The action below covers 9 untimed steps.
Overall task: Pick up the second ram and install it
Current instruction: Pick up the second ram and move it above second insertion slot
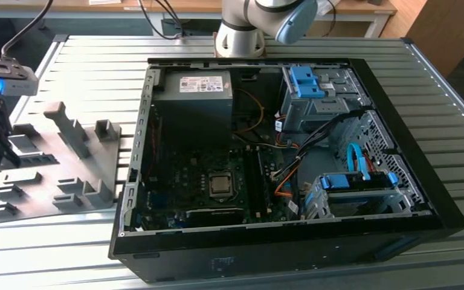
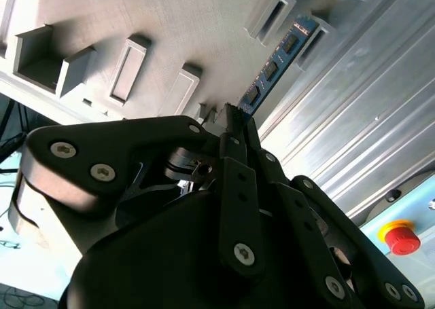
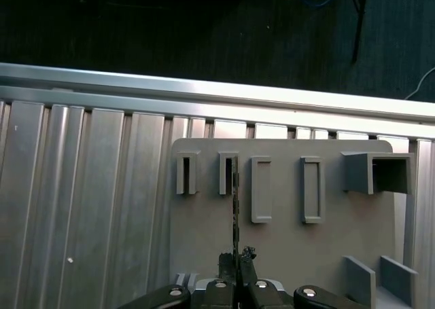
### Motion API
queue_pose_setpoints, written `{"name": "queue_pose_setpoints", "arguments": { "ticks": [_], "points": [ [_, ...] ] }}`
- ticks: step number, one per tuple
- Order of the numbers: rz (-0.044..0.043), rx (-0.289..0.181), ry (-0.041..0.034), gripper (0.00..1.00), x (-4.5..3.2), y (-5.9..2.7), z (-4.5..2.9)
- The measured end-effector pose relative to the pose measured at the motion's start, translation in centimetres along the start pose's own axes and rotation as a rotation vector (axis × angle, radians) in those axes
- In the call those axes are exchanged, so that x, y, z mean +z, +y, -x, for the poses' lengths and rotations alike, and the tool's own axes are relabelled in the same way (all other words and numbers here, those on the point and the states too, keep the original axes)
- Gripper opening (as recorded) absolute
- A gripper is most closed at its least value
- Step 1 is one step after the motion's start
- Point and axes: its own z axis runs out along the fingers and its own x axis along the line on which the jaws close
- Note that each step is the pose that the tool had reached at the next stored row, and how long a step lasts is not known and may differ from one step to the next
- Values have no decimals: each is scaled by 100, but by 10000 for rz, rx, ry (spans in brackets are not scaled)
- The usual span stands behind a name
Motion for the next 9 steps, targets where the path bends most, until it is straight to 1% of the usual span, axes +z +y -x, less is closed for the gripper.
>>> {"name": "queue_pose_setpoints", "arguments": {
  "ticks": [6,9],
  "points": [
    [-1,1,-2,14,-60,3,1],
    [0,0,-1,14,-116,5,1]
  ]
}}
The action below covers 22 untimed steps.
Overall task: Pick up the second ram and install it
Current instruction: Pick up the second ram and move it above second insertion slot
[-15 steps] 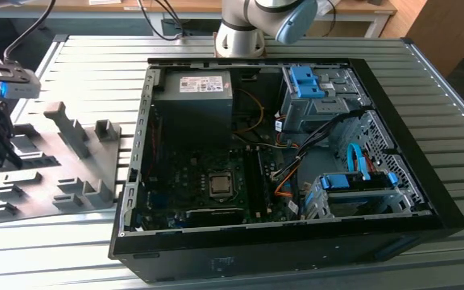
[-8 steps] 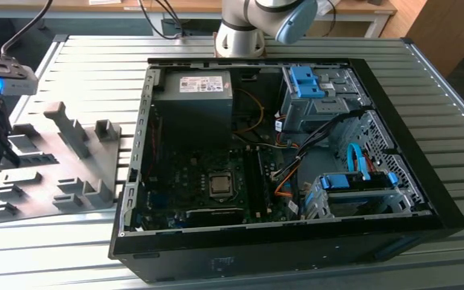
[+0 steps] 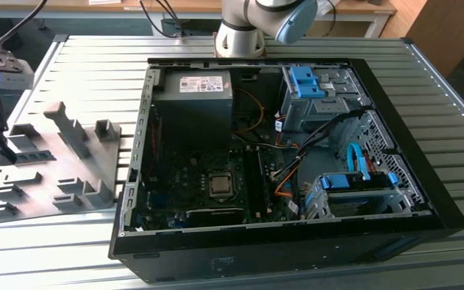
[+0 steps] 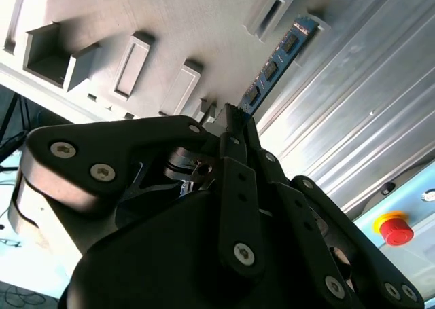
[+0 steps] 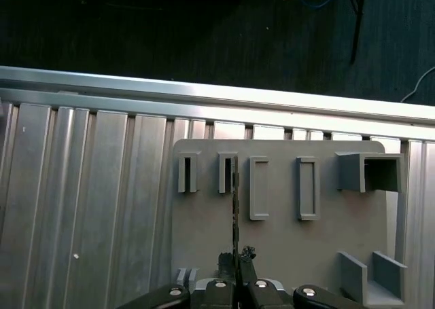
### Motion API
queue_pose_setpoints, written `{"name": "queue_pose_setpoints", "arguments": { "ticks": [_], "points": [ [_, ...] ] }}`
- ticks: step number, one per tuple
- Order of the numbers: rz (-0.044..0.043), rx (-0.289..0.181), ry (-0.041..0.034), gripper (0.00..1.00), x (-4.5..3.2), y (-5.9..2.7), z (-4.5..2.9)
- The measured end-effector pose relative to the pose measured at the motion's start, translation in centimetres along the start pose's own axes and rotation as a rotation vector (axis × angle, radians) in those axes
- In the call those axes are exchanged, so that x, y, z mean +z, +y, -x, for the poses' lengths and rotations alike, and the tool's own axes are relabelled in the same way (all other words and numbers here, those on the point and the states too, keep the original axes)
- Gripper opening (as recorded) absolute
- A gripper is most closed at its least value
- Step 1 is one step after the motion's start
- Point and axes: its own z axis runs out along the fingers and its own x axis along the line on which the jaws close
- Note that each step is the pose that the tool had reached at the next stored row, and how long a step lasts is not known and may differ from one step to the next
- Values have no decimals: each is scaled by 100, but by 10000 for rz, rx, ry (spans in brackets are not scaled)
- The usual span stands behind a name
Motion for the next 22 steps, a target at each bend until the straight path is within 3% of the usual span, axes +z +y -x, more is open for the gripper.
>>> {"name": "queue_pose_setpoints", "arguments": {
  "ticks": [22],
  "points": [
    [0,0,0,14,-268,12,3]
  ]
}}
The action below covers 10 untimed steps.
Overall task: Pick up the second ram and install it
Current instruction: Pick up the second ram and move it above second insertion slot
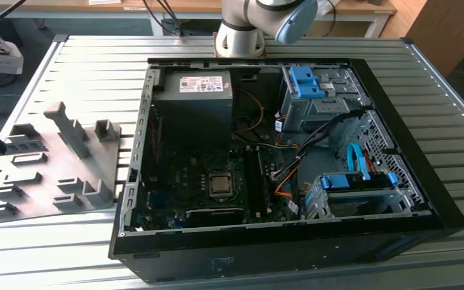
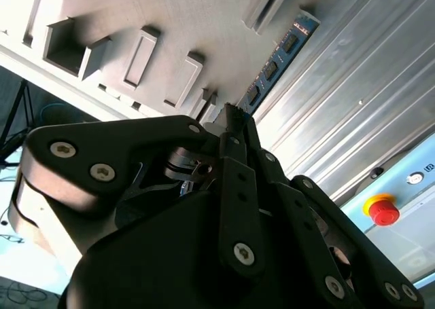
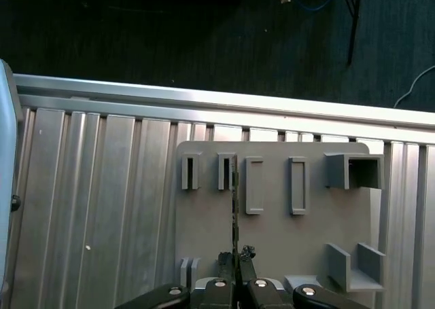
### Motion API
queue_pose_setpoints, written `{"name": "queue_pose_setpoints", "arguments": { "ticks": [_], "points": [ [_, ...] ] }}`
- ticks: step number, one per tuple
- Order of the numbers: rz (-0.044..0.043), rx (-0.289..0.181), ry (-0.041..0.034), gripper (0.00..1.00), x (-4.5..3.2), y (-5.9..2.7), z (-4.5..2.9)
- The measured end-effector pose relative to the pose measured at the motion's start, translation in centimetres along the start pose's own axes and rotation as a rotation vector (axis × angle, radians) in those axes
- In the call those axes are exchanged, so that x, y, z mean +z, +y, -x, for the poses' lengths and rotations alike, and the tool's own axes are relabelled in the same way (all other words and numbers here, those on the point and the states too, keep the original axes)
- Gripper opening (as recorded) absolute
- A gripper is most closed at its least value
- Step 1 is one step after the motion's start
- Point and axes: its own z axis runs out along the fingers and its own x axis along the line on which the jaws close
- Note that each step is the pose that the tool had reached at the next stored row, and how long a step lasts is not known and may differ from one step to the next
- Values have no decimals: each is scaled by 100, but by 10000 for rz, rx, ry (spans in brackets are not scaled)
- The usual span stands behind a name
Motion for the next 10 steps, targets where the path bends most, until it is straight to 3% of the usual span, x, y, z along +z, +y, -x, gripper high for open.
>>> {"name": "queue_pose_setpoints", "arguments": {
  "ticks": [10],
  "points": [
    [0,0,-1,14,-207,9,3]
  ]
}}
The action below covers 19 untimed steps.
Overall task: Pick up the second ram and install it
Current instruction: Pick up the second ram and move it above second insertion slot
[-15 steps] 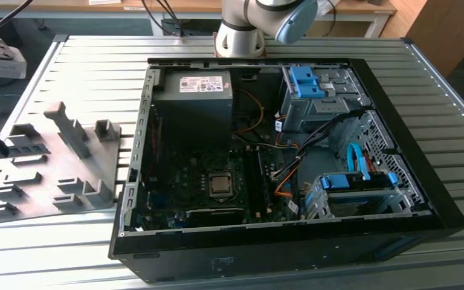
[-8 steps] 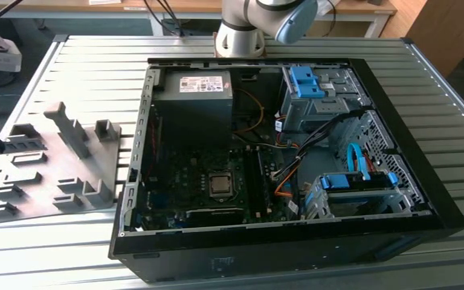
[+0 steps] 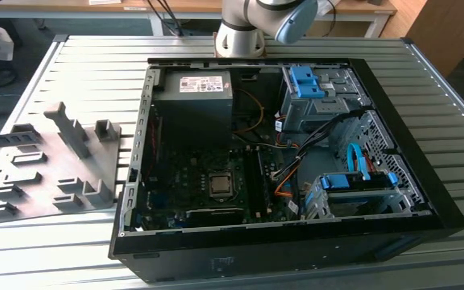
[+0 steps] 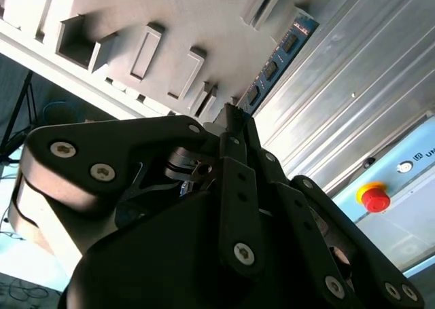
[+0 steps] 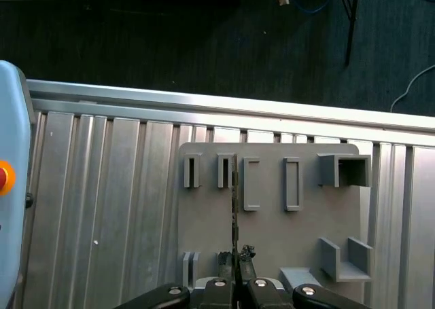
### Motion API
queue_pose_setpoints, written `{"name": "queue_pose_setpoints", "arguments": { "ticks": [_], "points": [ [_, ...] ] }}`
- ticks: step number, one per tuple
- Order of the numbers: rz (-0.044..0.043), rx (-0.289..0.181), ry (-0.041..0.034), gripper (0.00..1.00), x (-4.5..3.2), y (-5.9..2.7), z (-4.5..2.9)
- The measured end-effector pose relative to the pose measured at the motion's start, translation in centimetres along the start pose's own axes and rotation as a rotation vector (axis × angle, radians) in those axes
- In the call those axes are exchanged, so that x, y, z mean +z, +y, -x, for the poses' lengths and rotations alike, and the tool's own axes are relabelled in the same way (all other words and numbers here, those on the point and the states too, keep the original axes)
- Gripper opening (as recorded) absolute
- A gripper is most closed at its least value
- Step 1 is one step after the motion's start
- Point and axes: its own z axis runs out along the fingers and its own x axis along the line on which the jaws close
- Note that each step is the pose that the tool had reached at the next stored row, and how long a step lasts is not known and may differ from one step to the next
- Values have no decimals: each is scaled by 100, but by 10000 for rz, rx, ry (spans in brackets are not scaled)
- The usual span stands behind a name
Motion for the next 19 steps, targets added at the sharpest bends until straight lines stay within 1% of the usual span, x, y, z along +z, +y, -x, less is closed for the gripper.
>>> {"name": "queue_pose_setpoints", "arguments": {
  "ticks": [4,10,19],
  "points": [
    [-1,0,0,14,-88,4,1],
    [0,0,0,14,-257,11,3],
    [0,0,0,14,-452,20,5]
  ]
}}
